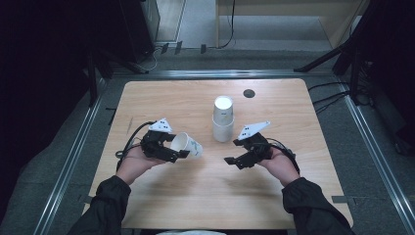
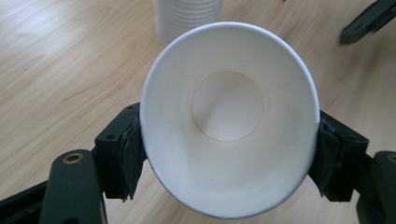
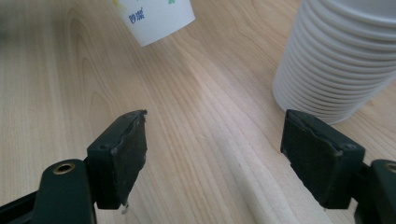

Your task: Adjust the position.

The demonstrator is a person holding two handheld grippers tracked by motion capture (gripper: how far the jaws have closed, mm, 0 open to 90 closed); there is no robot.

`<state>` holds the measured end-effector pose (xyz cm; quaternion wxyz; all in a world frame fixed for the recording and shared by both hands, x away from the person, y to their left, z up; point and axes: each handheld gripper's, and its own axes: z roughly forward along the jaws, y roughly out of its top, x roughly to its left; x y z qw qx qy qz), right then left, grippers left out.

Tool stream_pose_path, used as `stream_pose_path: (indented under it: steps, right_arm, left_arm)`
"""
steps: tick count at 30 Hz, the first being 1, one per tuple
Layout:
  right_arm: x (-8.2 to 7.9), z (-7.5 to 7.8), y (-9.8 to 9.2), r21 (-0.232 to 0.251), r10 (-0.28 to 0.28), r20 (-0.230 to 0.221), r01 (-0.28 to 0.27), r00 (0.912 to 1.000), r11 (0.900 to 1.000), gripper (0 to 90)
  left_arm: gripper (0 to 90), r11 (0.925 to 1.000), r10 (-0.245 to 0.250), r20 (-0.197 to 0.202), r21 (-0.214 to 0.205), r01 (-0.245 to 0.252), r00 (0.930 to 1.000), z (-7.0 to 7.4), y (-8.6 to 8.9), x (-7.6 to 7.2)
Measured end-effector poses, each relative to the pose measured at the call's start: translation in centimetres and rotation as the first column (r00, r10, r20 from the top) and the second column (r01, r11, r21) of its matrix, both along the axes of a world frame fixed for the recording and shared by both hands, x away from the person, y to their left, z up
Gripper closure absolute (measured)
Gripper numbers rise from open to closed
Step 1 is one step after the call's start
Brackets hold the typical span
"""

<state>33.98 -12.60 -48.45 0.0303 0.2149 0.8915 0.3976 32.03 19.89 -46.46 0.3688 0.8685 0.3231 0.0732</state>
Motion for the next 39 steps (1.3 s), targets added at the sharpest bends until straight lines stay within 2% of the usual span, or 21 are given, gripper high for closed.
stream_pose_path:
  steps: [5,7,9,12,16,19,20,25,26,30,36,37,39]
  right_arm:
    - [0.6,-0.1,-0.5,-0.003,-0.024,0.009,0.024,0.9997,0.9997,23.3]
    - [0.7,-0.1,-0.5,-0.003,-0.027,0.012,0.027,0.9996,0.9996,23.3]
    - [0.9,-0.1,-0.5,-0.003,-0.023,0.013,0.023,0.9996,0.9997,23.2]
    - [1.2,-0.2,-0.4,0.01,-0.025,0.006,0.025,0.9997,0.9996,23.2]
    - [1.4,-0.2,0.1,-0.01,-0.009,0.012,0.009,0.9999,0.9999,23.2]
    - [1.4,-0.3,0.3,-0.016,-0.009,0.01,0.009,0.9999,0.9998,23.2]
    - [1.4,-0.3,0.4,-0.017,-0.003,0.022,0.004,0.9998,0.9998,23.4]
    - [1.5,-0.3,0.4,-0.019,-0.009,0.021,0.01,0.9997,0.9998,23.4]
    - [1.5,-0.3,0.4,-0.024,-0.011,0.018,0.012,0.9998,0.9996,23.4]
    - [1.5,-0.3,0.4,-0.027,-0.01,0.018,0.011,0.9998,0.9996,23.4]
    - [1.5,-0.3,0.4,-0.022,-0.01,0.016,0.01,0.9998,0.9997,23.4]
    - [1.5,-0.3,0.3,-0.024,-0.012,0.016,0.012,0.9998,0.9996,23.4]
    - [1.4,-0.3,0.3,-0.024,-0.013,0.016,0.013,0.9998,0.9996,23.4]
  left_arm:
    - [23.7,0.9994,0.026,-0.02,0.025,-0.026,0.9995,-0.4,0.8,0.2]
    - [23.7,0.9992,0.034,-0.024,0.024,-0.034,0.9991,-0.4,1.0,0.2]
    - [23.6,0.998,0.047,-0.019,0.043,-0.046,0.9987,-0.4,1.5,0.2]
    - [23.5,0.9962,0.074,-0.023,0.049,-0.073,0.997,-0.3,2.4,0.1]
    - [23.5,0.9902,0.128,-0.015,0.058,-0.127,0.9917,-0.3,3.8,0.1]
    - [23.5,0.983,0.17,-0.018,0.074,-0.168,0.9853,-0.4,5.0,0.2]
    - [23.5,0.981,0.181,-0.017,0.075,-0.179,0.9834,-0.4,5.2,0.2]
    - [23.2,0.9606,0.261,-0.022,0.105,-0.257,0.9651,-0.7,6.8,0.8]
    - [23.1,0.9606,0.261,-0.022,0.105,-0.257,0.9651,-0.7,6.8,0.8]
    - [23.1,0.9524,0.285,-0.026,0.121,-0.28,0.9582,-0.9,7.3,1.0]
    - [22.9,0.951,0.284,-0.031,0.137,-0.277,0.9584,-1.0,7.6,1.2]
    - [22.8,0.9495,0.278,-0.028,0.159,-0.271,0.9601,-1.0,7.7,1.2]
    - [22.9,0.9493,0.276,-0.029,0.165,-0.267,0.9608,-1.0,7.8,1.2]
